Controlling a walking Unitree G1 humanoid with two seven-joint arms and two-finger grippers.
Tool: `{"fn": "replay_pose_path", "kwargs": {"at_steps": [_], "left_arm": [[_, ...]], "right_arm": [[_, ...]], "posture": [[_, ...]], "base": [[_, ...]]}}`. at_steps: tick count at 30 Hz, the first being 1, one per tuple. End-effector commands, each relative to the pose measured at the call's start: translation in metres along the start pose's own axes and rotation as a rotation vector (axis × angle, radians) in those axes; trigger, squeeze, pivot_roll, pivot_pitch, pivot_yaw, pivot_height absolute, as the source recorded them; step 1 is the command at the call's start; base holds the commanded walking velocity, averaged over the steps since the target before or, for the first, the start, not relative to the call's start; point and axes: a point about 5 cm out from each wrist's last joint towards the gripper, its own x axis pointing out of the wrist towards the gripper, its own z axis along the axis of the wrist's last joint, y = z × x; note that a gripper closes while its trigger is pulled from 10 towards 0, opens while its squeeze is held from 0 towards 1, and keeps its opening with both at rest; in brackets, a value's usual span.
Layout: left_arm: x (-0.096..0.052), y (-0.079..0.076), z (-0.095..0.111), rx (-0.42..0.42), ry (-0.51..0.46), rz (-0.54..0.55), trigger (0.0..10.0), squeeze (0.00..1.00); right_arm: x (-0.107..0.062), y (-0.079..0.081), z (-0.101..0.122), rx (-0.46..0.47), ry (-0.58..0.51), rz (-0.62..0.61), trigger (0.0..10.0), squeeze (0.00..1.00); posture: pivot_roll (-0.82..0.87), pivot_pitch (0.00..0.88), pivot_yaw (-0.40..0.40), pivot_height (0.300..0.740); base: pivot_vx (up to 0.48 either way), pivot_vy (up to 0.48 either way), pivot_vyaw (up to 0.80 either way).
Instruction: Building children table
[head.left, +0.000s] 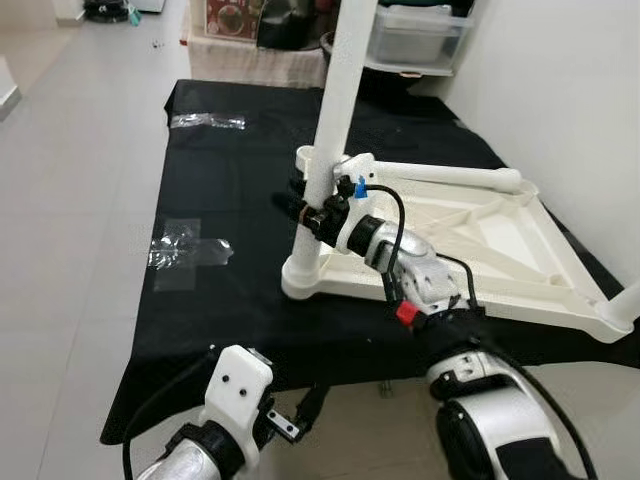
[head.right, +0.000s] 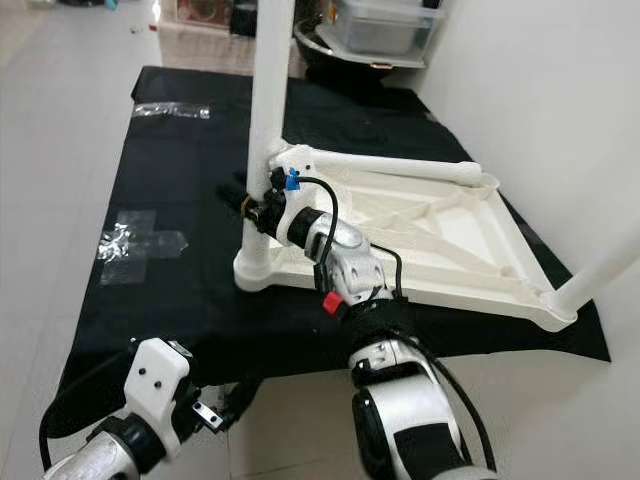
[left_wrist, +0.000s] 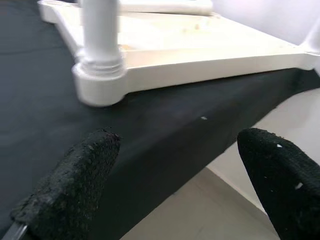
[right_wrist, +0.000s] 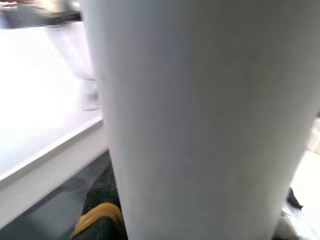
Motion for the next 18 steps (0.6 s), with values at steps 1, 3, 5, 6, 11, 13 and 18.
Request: {"fn": "replay_pose_path", "kwargs": {"at_steps": [1, 3, 5, 6, 11, 13, 18], "left_arm": [[0.000, 0.000, -0.005, -0.024, 0.020, 0.005, 10.0, 0.00], [0.000, 0.001, -0.005, -0.024, 0.021, 0.007, 10.0, 0.00], [0.000, 0.001, -0.006, -0.023, 0.020, 0.009, 10.0, 0.00], [0.000, 0.001, -0.006, -0.022, 0.020, 0.010, 10.0, 0.00], [0.000, 0.000, -0.006, -0.017, 0.019, 0.019, 10.0, 0.00], [0.000, 0.000, -0.006, -0.017, 0.019, 0.019, 10.0, 0.00], [0.000, -0.001, -0.006, -0.019, 0.021, 0.018, 10.0, 0.00]], "right_arm": [[-0.018, -0.026, -0.005, 0.003, 0.018, -0.345, 0.0, 0.00], [-0.025, -0.023, -0.007, 0.023, 0.011, -0.510, 0.0, 0.00], [-0.034, -0.015, -0.006, 0.050, -0.011, -0.699, 0.0, 0.00], [-0.035, -0.012, -0.005, 0.060, -0.022, -0.734, 0.0, 0.00], [-0.020, 0.023, -0.017, 0.183, 0.025, -0.810, 0.0, 0.00], [-0.020, 0.023, -0.017, 0.183, 0.025, -0.810, 0.0, 0.00], [-0.009, 0.039, -0.009, 0.166, -0.024, -0.620, 10.0, 1.00]], "posture": [[0.12, 0.121, -0.165, 0.740], [0.12, 0.119, -0.165, 0.740], [0.12, 0.119, -0.165, 0.740], [0.12, 0.119, -0.165, 0.740], [0.14, 0.110, -0.171, 0.740], [0.14, 0.110, -0.171, 0.740], [0.14, 0.110, -0.171, 0.740]], "base": [[0.000, 0.000, 0.00], [0.000, 0.000, 0.00], [0.000, 0.000, 0.00], [0.000, 0.000, 0.00], [0.000, 0.000, 0.00], [0.000, 0.000, 0.00], [0.000, 0.000, 0.00]]}}
